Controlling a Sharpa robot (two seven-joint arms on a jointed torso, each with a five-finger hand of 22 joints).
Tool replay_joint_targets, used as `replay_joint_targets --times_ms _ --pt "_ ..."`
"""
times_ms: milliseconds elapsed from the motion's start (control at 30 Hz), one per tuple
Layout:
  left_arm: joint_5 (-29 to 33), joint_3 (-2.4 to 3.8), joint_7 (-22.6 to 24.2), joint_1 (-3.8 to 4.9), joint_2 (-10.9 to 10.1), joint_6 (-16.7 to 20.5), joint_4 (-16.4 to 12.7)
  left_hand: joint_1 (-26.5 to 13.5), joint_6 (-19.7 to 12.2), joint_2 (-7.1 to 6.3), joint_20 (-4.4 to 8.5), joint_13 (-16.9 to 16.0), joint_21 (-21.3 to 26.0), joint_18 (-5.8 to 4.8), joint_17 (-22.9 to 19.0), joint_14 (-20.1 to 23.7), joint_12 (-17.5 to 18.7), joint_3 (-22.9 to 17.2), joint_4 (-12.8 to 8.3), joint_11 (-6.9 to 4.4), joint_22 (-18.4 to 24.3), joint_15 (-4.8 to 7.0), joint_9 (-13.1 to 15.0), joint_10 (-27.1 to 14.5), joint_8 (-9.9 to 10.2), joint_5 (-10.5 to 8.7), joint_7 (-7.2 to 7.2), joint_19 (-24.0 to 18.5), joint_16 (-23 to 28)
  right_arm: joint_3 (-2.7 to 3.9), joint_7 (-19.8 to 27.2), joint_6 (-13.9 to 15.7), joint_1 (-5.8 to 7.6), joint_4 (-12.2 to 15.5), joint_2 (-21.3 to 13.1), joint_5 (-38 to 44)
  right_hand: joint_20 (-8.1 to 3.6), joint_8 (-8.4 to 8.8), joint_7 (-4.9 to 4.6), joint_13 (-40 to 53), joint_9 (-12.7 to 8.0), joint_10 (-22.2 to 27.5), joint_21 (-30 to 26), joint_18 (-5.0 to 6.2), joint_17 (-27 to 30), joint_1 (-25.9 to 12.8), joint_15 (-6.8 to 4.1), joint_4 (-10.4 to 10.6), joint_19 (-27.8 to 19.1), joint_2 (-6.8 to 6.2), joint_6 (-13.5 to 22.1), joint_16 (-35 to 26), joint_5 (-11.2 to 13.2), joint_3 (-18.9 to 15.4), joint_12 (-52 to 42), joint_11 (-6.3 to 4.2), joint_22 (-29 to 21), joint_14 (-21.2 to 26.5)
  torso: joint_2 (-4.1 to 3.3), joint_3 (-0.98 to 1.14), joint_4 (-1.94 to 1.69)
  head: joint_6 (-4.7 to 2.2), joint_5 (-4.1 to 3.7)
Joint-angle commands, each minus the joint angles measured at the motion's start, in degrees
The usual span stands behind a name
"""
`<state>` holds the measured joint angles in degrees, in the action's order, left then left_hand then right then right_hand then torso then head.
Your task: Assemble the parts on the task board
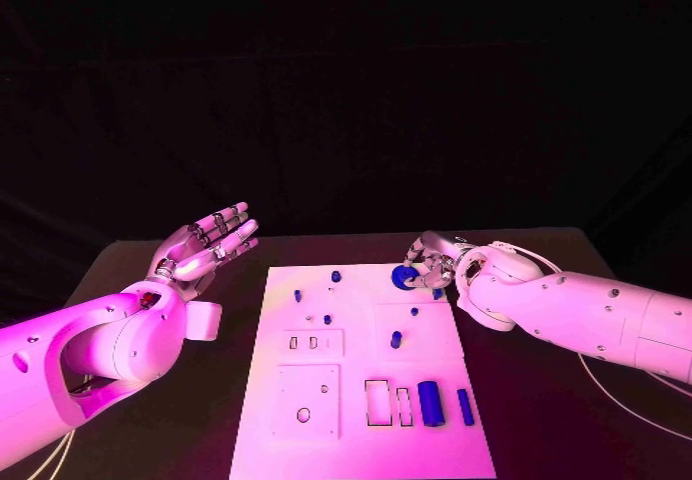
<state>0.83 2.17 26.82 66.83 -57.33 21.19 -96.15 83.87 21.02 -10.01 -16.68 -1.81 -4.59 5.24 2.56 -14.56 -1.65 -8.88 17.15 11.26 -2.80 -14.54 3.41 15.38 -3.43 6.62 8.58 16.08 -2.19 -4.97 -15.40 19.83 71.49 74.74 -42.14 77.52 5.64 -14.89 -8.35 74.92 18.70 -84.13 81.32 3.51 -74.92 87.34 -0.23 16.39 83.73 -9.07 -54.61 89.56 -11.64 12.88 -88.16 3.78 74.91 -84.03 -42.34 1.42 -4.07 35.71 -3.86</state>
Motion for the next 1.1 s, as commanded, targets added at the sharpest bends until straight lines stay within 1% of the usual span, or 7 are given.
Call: replay_joint_targets --times_ms 33,167,333,500,633,800,1100 --pt "0.0 0.04 0.5 0.07 0.0 -1.1 0.0 0.0 0.0 0.38 -0.11 0.0 -0.2 -0.68 0.0 0.1 -0.1 -0.3 -0.1 0.16 0.1 -0.32 0.0 -0.2 -0.1 -0.20 5.00 0.1 0.1 -0.13 -3.1 2.7 -0.32 0.8 -0.1 6.2 -0.12 -0.44 0.46 12.9 0.2 -4.2 0.4 -1.03 -14.7 -0.3 -0.41 0.1 0.5 -0.14 -1.0 0.3 -0.1 0.5 -0.2 -0.50 5.8 -5.9 0.01 0.03 -0.01 -0.07 0.08" --pt "0.0 0.04 0.5 0.07 0.1 -1.1 0.0 0.1 0.0 0.39 -0.10 0.0 -0.2 -0.70 0.0 0.1 -0.1 -0.4 -0.1 0.17 0.1 -0.32 0.0 -0.2 -0.1 -0.21 5.01 0.1 0.1 -0.12 -3.6 4.8 -0.36 2.3 -0.2 7.4 -0.26 -0.41 0.64 13.0 0.1 -4.3 0.4 -1.04 -14.6 -0.8 -0.56 0.0 0.6 -0.21 -1.3 0.3 -0.7 1.4 -0.2 -0.67 5.9 -5.9 0.02 0.02 -0.05 -0.11 0.11" --pt "0.0 0.04 0.4 0.07 0.1 -1.1 0.1 0.1 0.0 0.39 -0.10 0.0 -0.2 -0.70 0.0 0.1 -0.1 -0.4 -0.1 0.17 0.1 -0.32 0.0 -0.2 -0.1 -0.21 5.01 0.1 0.1 -0.07 -3.9 7.4 -0.27 5.6 -0.3 9.7 -0.31 -0.37 0.66 13.1 0.1 -4.3 0.8 -1.14 -14.7 -1.1 -0.60 0.1 0.8 -0.40 -1.4 0.3 -0.9 1.7 -0.3 -0.70 6.3 -5.9 0.06 0.01 0.04 -0.23 0.19" --pt "0.0 0.04 0.4 0.07 0.2 -1.2 0.2 0.1 0.0 0.49 -0.10 0.0 -0.2 -0.72 0.0 0.1 -0.1 -0.4 -0.1 0.18 0.1 -0.32 0.0 -0.2 -0.1 -0.23 5.01 0.1 0.1 -0.03 -4.1 8.4 -0.06 8.8 0.7 12.4 -0.32 -0.35 0.67 13.1 0.1 -4.4 1.0 -1.20 -14.7 -1.1 -0.61 0.1 0.9 -0.42 -1.4 0.3 -0.9 1.7 -0.3 -0.71 6.5 -5.9 0.04 0.00 0.07 -0.36 0.18" --pt "0.0 0.04 0.3 0.07 0.4 -1.2 0.2 0.1 0.0 0.49 -0.10 0.0 -0.2 -0.72 0.0 0.1 -0.1 -0.4 -0.1 0.18 0.1 -0.32 0.0 -0.2 -0.1 -0.23 5.01 0.1 0.1 -0.02 -4.3 8.5 0.02 10.2 2.9 14.2 -0.34 -0.33 0.69 13.2 0.1 -4.4 1.0 -1.22 -14.7 -1.2 -0.62 0.0 1.0 -0.41 -1.4 0.3 -0.9 1.9 -0.4 -0.73 6.6 -5.9 -0.03 -0.02 -0.16 -0.46 0.09" --pt "0.1 0.04 0.3 0.07 0.7 -1.3 0.3 0.1 0.0 0.49 -0.10 0.0 -0.2 -0.72 0.0 0.1 -0.1 -0.4 -0.1 0.18 0.1 -0.32 0.0 -0.2 -0.1 -0.23 5.01 0.1 0.1 -0.04 -4.2 8.6 0.01 9.9 5.1 15.0 -0.36 -0.30 0.71 13.2 0.1 -4.4 1.1 -1.24 -14.8 -1.2 -0.64 0.0 1.0 -0.43 -1.4 0.4 -1.0 2.1 -0.4 -0.75 6.7 -5.9 -0.09 -0.03 -0.18 -0.48 0.24" --pt "0.1 0.04 0.3 0.07 1.2 -1.3 0.5 0.1 0.0 0.54 -0.09 0.0 -0.2 -0.73 0.0 0.2 -0.1 -0.5 -0.1 0.20 0.1 -0.25 0.0 -0.2 -0.1 -0.27 5.02 0.1 0.1 -0.28 -4.0 7.9 -0.25 6.9 9.6 15.1 -0.37 -0.26 0.72 13.2 0.0 -4.4 1.1 -1.25 -14.7 -1.2 -0.66 -0.1 1.1 -0.50 -1.4 0.3 -1.1 2.3 -0.4 -0.76 6.7 -5.9 -0.13 -0.05 0.01 -0.27 0.61"
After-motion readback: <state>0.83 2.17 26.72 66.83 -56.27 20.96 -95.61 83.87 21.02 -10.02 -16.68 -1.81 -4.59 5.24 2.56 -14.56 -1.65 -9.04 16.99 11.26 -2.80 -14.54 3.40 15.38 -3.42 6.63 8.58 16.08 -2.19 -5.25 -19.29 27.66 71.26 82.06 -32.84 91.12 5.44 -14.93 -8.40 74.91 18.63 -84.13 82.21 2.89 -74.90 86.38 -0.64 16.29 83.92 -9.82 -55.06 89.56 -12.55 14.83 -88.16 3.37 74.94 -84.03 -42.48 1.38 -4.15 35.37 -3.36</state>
